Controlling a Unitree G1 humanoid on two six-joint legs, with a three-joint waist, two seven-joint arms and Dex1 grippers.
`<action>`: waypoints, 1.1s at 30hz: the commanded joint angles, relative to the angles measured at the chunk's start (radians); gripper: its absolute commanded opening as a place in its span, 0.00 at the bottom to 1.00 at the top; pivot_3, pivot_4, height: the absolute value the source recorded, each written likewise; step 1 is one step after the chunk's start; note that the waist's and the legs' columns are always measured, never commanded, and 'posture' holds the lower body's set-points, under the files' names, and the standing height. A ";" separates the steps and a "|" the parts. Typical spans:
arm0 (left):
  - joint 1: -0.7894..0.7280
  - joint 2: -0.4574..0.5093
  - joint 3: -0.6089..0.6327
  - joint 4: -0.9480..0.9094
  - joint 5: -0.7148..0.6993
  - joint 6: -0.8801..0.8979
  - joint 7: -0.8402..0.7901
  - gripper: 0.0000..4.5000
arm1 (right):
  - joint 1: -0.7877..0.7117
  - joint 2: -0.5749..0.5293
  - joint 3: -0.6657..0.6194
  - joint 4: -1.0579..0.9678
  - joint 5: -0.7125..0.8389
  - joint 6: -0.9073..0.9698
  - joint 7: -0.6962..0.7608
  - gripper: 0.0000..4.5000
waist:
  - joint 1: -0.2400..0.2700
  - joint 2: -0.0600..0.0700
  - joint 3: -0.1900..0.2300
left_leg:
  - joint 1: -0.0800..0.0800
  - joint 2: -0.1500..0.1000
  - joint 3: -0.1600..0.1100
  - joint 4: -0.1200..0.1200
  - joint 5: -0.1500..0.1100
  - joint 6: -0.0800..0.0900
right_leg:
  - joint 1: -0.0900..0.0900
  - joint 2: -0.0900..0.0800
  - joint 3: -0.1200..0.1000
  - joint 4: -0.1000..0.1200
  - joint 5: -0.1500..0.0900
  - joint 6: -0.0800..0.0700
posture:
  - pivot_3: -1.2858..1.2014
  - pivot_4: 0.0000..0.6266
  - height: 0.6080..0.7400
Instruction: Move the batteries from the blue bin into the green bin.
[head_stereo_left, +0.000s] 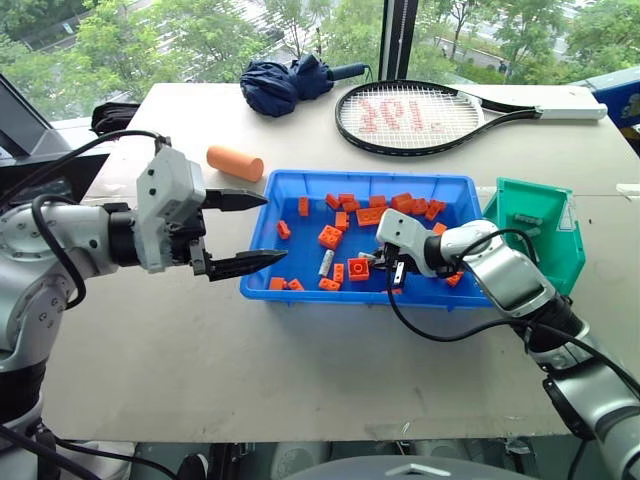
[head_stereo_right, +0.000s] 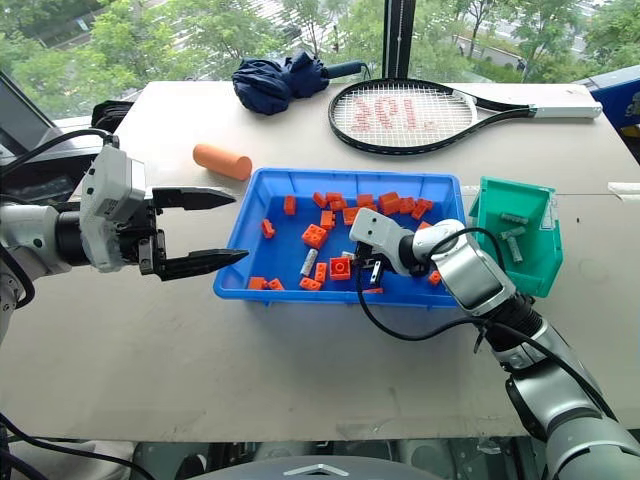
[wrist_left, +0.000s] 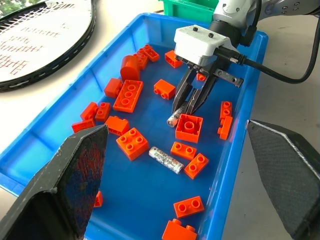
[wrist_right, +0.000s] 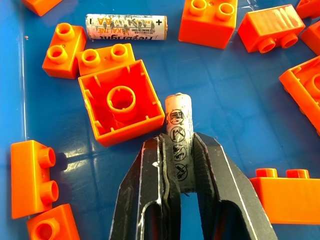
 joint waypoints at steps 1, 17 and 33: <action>-0.017 0.009 0.010 -0.003 -0.004 -0.011 -0.003 1.00 | -0.006 -0.024 -0.040 -0.039 0.009 0.026 -0.007 0.01 | 0.000 0.000 0.000 | 0.000 0.000 0.000 0.000 0.000 0.000 | 0.000 0.000 0.000 0.000 0.000 0.000 | 0.52 0.24 1.00; -0.189 -0.091 -0.162 -0.054 -0.082 0.025 -0.002 1.00 | 0.079 -0.337 -0.582 -0.393 0.232 0.394 -0.044 0.01 | 0.013 0.000 0.000 | -0.002 -0.001 -0.001 0.000 -0.001 0.001 | 0.000 -0.001 -0.001 -0.001 0.000 0.000 | 0.52 0.24 1.00; -0.343 -0.210 -0.297 0.027 -0.021 -0.010 -0.053 1.00 | 0.319 -0.493 -0.806 -0.275 0.262 0.339 -0.150 0.31 | 0.000 0.001 0.001 | 0.001 0.000 0.003 0.001 -0.001 0.002 | 0.000 0.001 0.004 0.001 0.000 0.000 | 0.52 0.24 1.00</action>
